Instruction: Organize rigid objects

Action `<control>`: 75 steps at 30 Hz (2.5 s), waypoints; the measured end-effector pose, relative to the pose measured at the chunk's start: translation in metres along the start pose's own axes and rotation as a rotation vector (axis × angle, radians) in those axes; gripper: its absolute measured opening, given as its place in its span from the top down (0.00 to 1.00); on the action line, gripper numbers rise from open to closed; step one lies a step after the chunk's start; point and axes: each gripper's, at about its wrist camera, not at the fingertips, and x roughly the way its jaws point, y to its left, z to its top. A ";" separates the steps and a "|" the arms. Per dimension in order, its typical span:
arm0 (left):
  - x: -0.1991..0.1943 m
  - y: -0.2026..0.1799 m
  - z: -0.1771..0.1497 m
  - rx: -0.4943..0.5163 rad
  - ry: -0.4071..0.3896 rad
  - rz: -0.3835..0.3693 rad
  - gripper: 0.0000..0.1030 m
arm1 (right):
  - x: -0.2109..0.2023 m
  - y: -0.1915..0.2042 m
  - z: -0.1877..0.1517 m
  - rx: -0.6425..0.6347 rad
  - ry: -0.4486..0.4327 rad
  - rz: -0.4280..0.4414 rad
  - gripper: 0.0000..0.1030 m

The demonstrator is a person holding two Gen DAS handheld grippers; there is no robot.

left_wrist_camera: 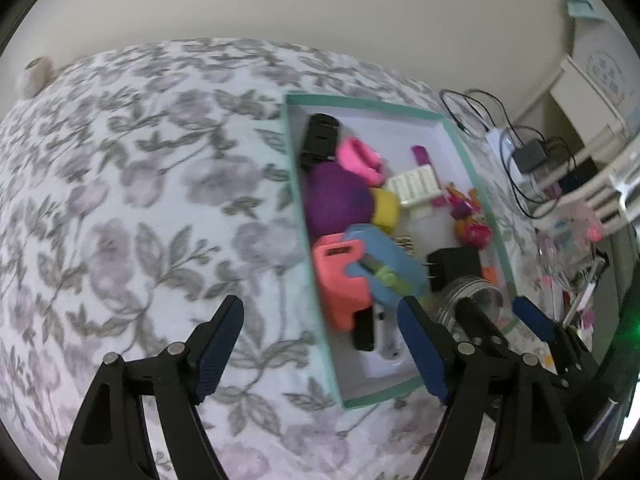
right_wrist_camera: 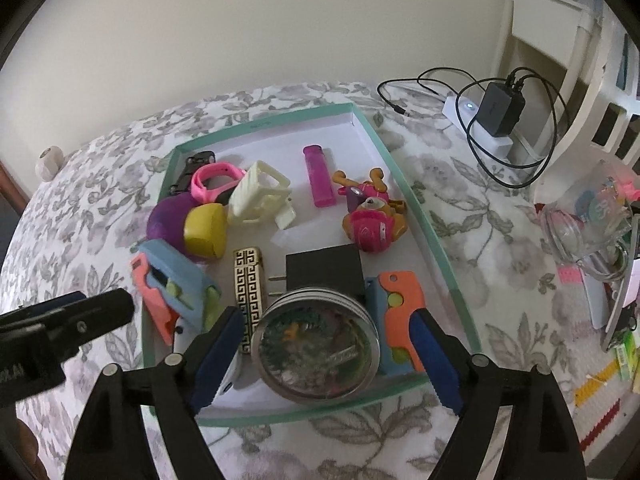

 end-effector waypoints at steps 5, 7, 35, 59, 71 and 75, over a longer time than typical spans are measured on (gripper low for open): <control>-0.012 0.018 -0.008 -0.046 -0.054 0.055 0.10 | -0.009 0.001 -0.007 0.005 -0.012 0.008 0.00; -0.018 0.024 -0.011 -0.052 -0.079 0.073 0.09 | -0.012 0.000 -0.010 0.010 -0.015 0.010 0.00; -0.072 0.044 -0.055 -0.049 -0.233 0.169 0.00 | -0.063 0.009 -0.051 0.069 -0.026 0.085 0.00; -0.091 0.044 -0.098 0.000 -0.163 0.217 0.00 | -0.088 0.023 -0.079 0.016 -0.015 0.063 0.00; -0.088 0.044 -0.110 0.021 -0.080 0.207 0.00 | -0.096 0.026 -0.089 0.003 -0.012 0.065 0.00; -0.091 0.049 -0.113 -0.005 -0.081 0.199 0.00 | -0.098 0.029 -0.091 -0.013 -0.009 0.063 0.00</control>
